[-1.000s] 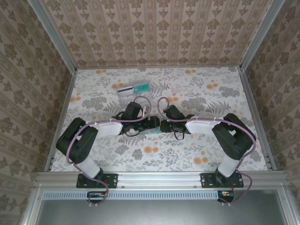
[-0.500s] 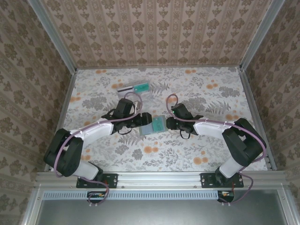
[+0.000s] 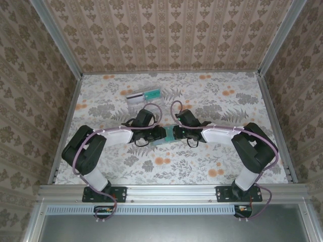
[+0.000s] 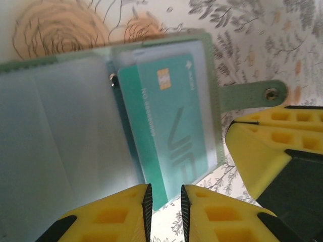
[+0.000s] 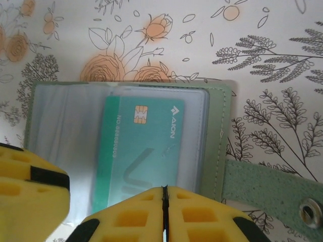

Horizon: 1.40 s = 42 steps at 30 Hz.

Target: Take the credit cards out of the card holder

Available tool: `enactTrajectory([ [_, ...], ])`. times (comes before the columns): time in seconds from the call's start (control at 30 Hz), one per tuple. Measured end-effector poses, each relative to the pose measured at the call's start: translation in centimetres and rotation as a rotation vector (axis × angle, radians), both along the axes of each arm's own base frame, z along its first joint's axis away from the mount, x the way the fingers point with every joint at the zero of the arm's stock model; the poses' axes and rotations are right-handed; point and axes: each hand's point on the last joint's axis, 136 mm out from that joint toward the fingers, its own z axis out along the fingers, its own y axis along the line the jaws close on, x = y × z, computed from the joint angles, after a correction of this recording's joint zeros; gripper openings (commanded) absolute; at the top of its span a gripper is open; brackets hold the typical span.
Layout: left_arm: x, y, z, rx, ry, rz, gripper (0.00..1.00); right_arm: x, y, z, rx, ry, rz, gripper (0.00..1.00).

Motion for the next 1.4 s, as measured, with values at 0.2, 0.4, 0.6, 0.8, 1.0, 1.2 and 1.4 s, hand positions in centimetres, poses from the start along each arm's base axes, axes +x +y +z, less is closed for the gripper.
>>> enactTrajectory([
  [0.2, 0.1, -0.2, -0.2, 0.007, 0.019, 0.027, 0.29, -0.3, 0.3, -1.4, -0.026, 0.036, 0.017, 0.08],
  [0.4, 0.5, -0.4, -0.6, 0.014, 0.031, 0.043, 0.30, -0.2, 0.9, -1.7, -0.028, 0.040, 0.026, 0.07],
  [0.6, 0.5, -0.2, -1.3, 0.037, 0.050, 0.050, 0.30, -0.1, 1.0, -1.7, -0.028, 0.040, 0.027, 0.07],
  [0.8, 0.6, 0.1, -1.4, 0.064, 0.057, 0.062, 0.30, -0.1, 1.0, -1.7, -0.028, 0.040, 0.027, 0.08],
  [1.0, 0.5, 0.3, -1.5, 0.090, 0.060, 0.066, 0.30, -0.1, 1.0, -1.7, -0.028, 0.040, 0.027, 0.07],
  [1.2, 0.4, -0.2, -1.3, 0.074, 0.054, 0.055, 0.29, -0.1, 1.0, -1.7, -0.025, 0.042, 0.028, 0.07],
  [1.4, 0.5, -0.4, -1.4, 0.066, 0.054, 0.052, 0.24, -0.3, 1.2, -1.8, -0.024, 0.044, 0.034, 0.08],
])
